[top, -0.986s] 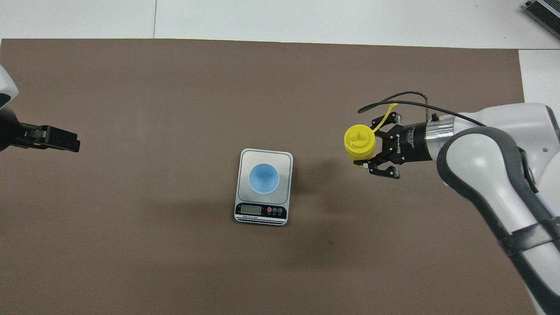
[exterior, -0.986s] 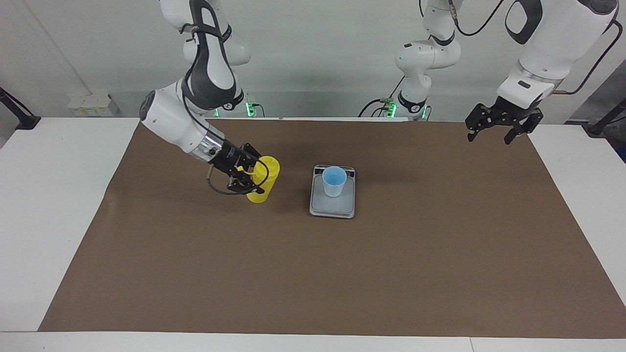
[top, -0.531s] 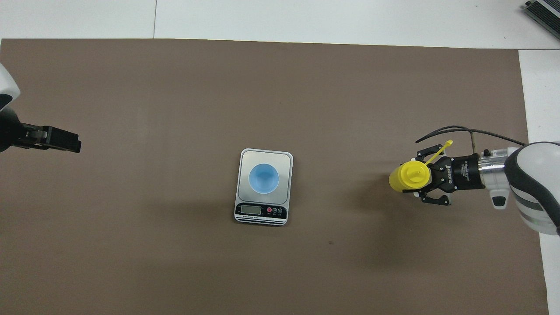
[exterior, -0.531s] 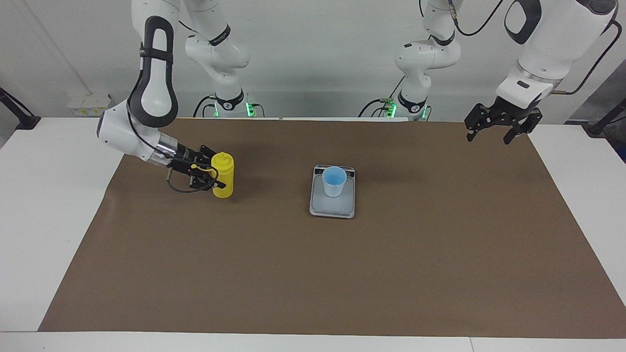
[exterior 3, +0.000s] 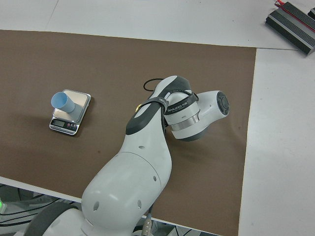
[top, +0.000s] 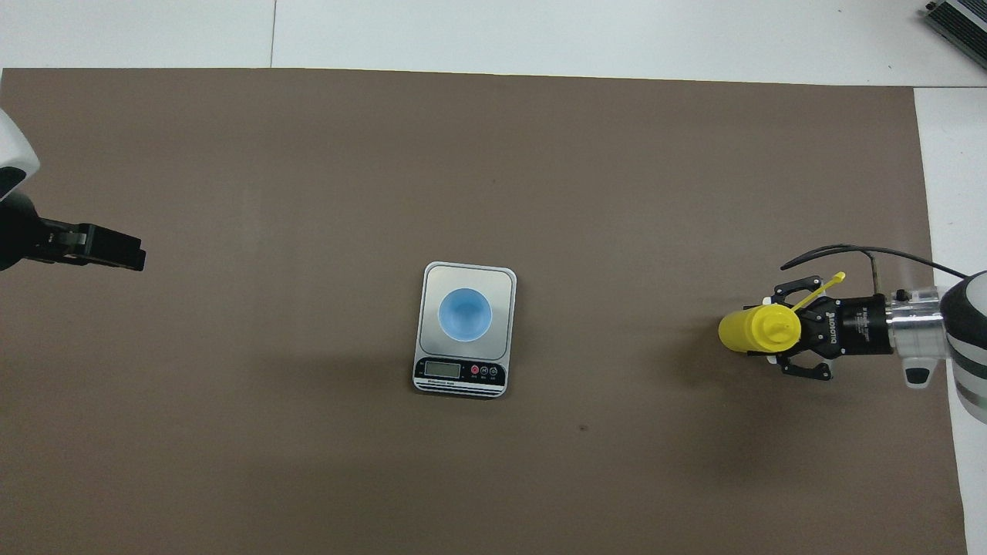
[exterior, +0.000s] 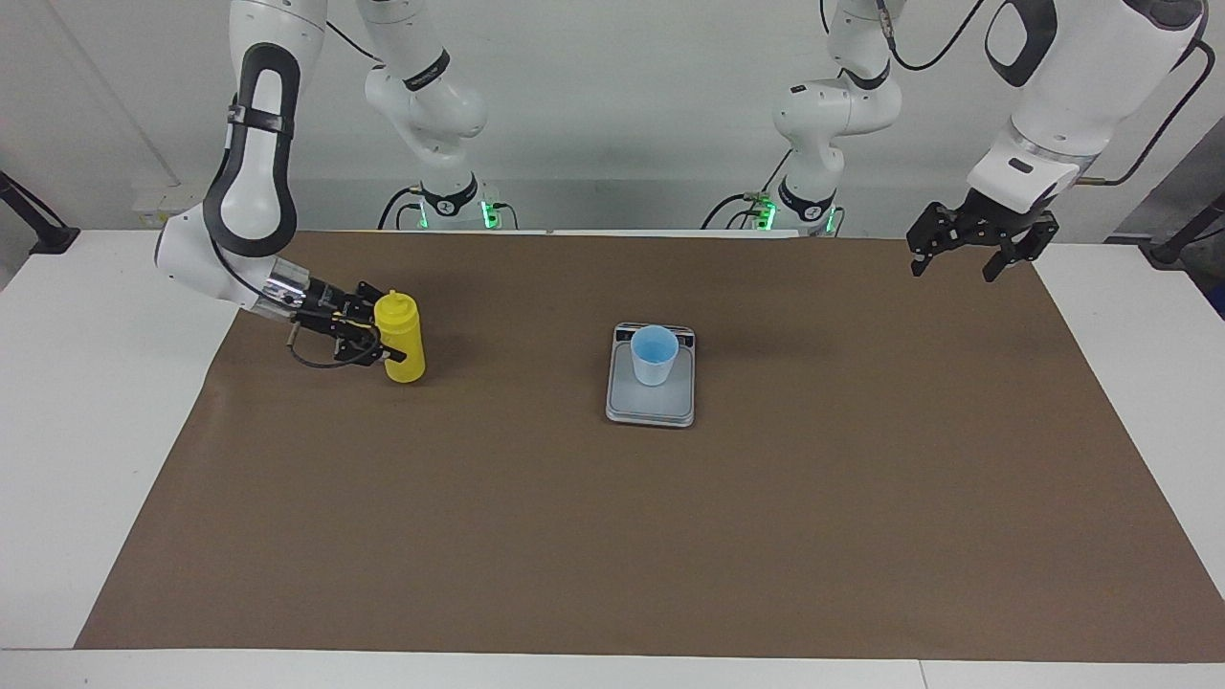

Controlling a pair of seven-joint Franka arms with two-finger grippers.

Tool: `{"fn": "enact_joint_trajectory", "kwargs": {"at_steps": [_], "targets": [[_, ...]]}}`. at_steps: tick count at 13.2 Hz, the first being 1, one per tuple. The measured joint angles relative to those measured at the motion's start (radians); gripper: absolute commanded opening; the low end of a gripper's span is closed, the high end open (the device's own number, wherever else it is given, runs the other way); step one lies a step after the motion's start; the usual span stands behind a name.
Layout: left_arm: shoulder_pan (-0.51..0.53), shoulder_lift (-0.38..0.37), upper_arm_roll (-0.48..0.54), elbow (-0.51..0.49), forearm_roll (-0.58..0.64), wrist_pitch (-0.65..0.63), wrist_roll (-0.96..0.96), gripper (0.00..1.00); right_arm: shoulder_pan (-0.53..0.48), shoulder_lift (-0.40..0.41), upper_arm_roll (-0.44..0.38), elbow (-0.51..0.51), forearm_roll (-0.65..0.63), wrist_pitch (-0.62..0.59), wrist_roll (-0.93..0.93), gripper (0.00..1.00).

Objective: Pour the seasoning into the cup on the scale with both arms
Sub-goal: 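Lower the yellow bottle onto the table and open the right gripper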

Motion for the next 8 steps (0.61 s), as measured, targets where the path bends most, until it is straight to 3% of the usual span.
{"fn": "enact_joint_trajectory", "kwargs": {"at_steps": [2,3,8], "targets": [[0.0,0.0,-0.003,0.0,0.0,-0.001,0.0,1.0,-0.017,0.002,0.0,0.001,-0.016,0.002,0.0,0.89],[0.0,0.0,-0.003,0.0,0.0,-0.001,0.0,1.0,-0.021,0.002,-0.001,0.004,-0.034,0.004,0.0,1.0],[0.0,0.0,-0.003,0.0,0.0,-0.001,-0.01,1.0,-0.023,-0.016,-0.001,0.087,-0.25,0.026,0.0,1.0]]}}
